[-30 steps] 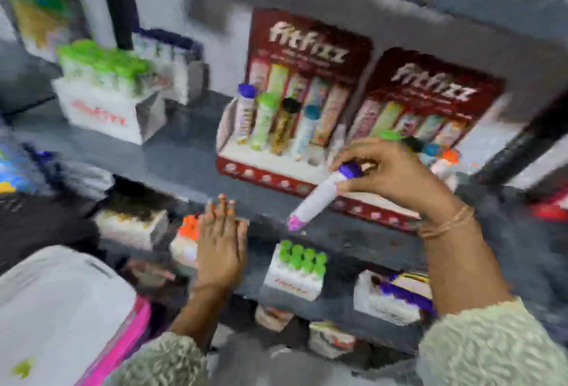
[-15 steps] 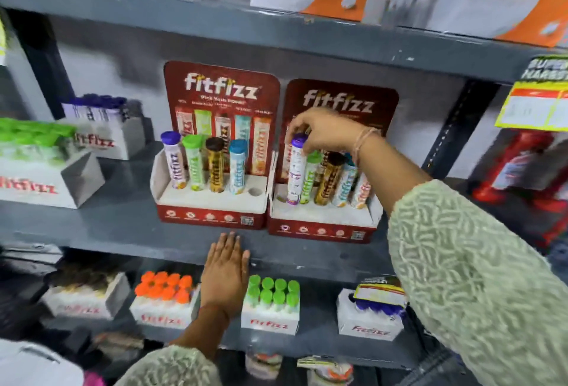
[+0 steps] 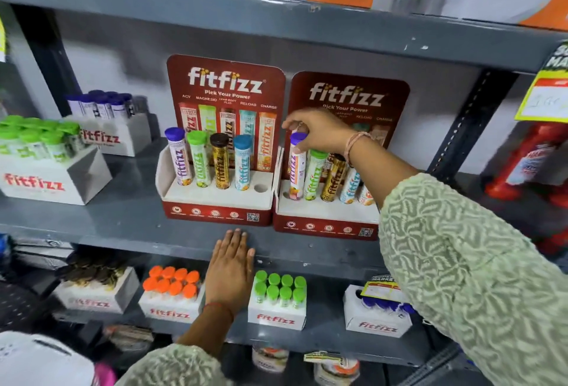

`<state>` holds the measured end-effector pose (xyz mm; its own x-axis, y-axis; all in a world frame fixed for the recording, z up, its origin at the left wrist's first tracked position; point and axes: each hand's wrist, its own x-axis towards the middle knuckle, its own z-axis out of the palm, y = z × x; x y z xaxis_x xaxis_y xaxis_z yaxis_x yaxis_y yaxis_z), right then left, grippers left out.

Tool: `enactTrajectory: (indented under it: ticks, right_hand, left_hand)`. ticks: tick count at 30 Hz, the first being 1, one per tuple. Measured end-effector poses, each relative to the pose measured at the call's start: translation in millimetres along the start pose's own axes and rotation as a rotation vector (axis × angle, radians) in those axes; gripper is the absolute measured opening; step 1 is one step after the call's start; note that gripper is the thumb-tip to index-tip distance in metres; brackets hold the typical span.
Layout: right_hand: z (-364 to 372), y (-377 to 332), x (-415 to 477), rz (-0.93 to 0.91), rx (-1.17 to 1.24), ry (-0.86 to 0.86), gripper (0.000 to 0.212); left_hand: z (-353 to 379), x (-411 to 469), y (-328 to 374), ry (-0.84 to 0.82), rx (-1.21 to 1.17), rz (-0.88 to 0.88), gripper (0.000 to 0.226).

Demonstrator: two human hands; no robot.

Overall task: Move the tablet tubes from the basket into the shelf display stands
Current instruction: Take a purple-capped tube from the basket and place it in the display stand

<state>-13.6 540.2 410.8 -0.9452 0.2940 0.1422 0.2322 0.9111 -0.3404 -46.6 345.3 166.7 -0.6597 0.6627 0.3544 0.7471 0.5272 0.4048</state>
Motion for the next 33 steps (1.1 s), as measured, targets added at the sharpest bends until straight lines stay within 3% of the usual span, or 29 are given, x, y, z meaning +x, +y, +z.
enactTrajectory:
  ticks: [12, 19, 22, 25, 27, 29, 32, 33]
  right_hand:
    - [4.8, 8.6, -4.3, 0.043, 0.018, 0.022, 0.039]
    - [5.7, 4.1, -8.9, 0.022, -0.295, 0.022, 0.033]
    - [16.2, 5.4, -9.6, 0.045, -0.273, 0.030, 0.032]
    - [17.5, 2.1, -3.9, 0.041, -0.292, -0.010, 0.039]
    - [18.1, 1.4, -5.3, 0.062, -0.320, -0.037, 0.059]
    - [26.6, -7.0, -10.5, 0.060, -0.284, 0.095, 0.069]
    - [63.6, -34.7, -24.1, -0.181, -0.198, 0.644, 0.038]
    - [86.3, -50.7, -25.8, -0.309, -0.150, 0.719, 0.028]
  left_hand:
    - [-1.2, -2.2, -1.9, -0.035, 0.013, 0.001, 0.093]
    - [-1.3, -2.3, -3.8, -0.046, 0.020, 0.019, 0.093]
    - [-1.5, -0.9, -3.3, -0.046, 0.033, 0.023, 0.096]
    - [-3.8, -1.6, -3.4, -0.047, 0.039, 0.051, 0.100]
    - [-6.7, -0.5, -4.3, -0.062, 0.011, 0.071, 0.099]
    - [-11.2, -0.9, -12.2, -0.024, -0.026, 0.037, 0.088]
    - [-21.7, -10.6, -39.6, 0.107, -0.043, -0.096, 0.061]
    - [-26.0, -20.7, -54.7, 0.148, -0.032, -0.152, 0.057]
